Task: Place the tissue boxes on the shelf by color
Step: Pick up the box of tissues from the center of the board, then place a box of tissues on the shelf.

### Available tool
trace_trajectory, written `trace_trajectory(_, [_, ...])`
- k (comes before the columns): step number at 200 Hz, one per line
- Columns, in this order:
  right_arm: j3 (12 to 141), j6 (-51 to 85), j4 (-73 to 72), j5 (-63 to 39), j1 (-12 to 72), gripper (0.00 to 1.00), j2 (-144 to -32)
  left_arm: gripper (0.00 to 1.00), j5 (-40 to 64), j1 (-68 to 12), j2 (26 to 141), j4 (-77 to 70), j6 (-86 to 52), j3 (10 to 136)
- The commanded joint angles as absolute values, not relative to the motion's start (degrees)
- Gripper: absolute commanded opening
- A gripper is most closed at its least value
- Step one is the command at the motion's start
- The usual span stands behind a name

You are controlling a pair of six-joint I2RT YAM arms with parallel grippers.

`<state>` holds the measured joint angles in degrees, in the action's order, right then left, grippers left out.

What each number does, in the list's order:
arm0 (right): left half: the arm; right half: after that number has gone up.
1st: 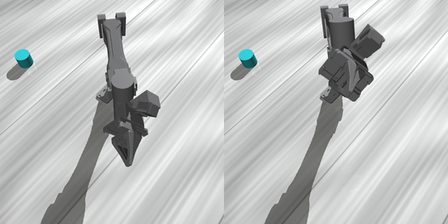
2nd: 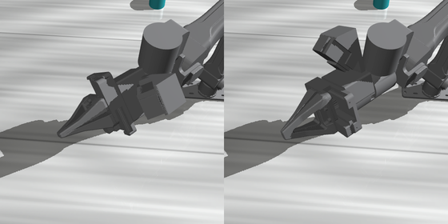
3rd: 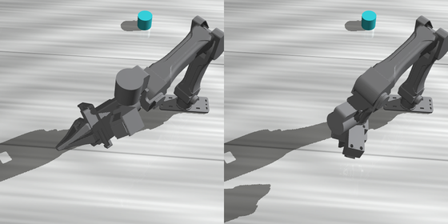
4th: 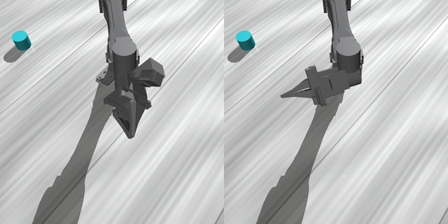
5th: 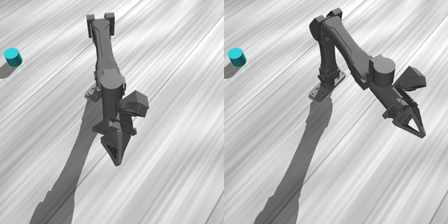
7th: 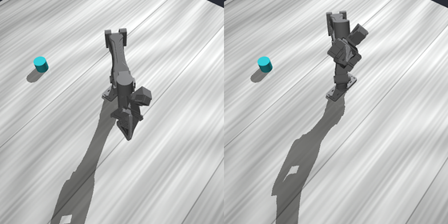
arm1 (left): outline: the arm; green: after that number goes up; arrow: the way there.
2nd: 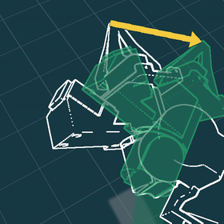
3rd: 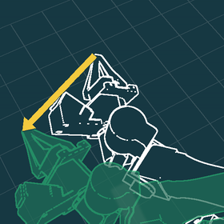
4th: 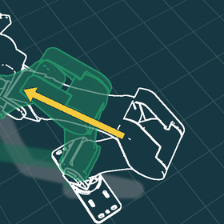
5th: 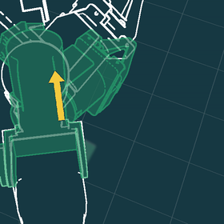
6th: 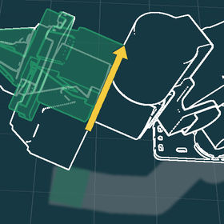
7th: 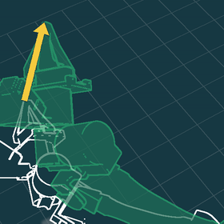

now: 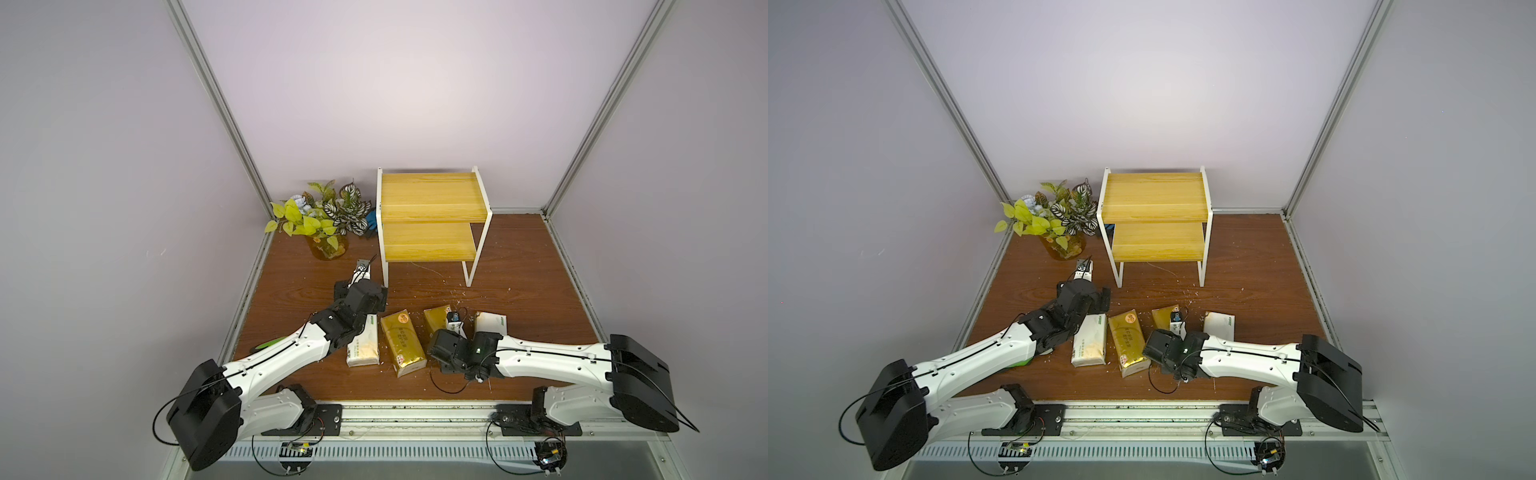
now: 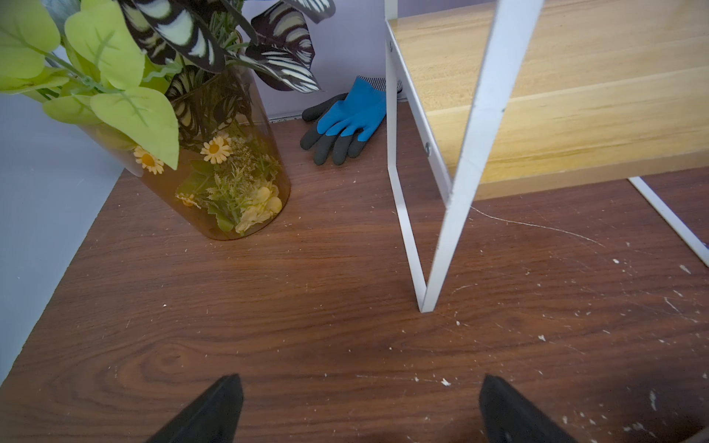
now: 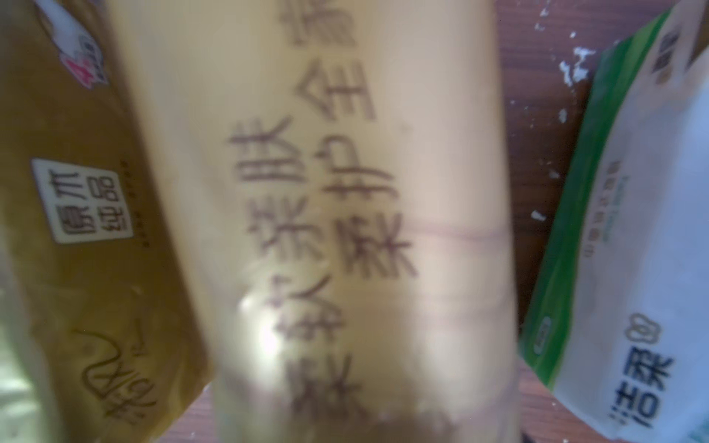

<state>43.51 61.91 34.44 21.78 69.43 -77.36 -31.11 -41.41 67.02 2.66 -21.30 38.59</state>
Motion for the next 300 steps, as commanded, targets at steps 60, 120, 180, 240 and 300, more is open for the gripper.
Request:
trace_trajectory(60, [51.82, 59.13, 36.96, 34.24, 69.61, 0.1, -74.35, 1.0, -30.77, -41.64, 68.85, 1.14, -22.32, 38.5])
trace_trajectory(120, [62.59, 48.65, 35.25, 40.53, 63.88, 0.13, -73.71, 1.0, -30.21, -41.65, 69.14, 0.82, -22.14, 38.41])
trace_trajectory(180, [67.6, 35.69, 25.22, 31.07, 48.51, 0.16, -76.53, 1.0, -30.25, -41.66, 69.43, -0.59, -20.69, 38.41])
trace_trajectory(240, [73.57, 28.13, 22.47, 27.0, 41.47, 0.16, -83.84, 1.0, -32.03, -41.66, 65.32, -8.19, -15.75, 33.44])
trace_trajectory(300, [74.24, 26.78, 18.5, 25.25, 37.05, 0.17, -86.95, 1.0, -28.52, -41.57, 66.46, -4.81, -18.87, 36.21])
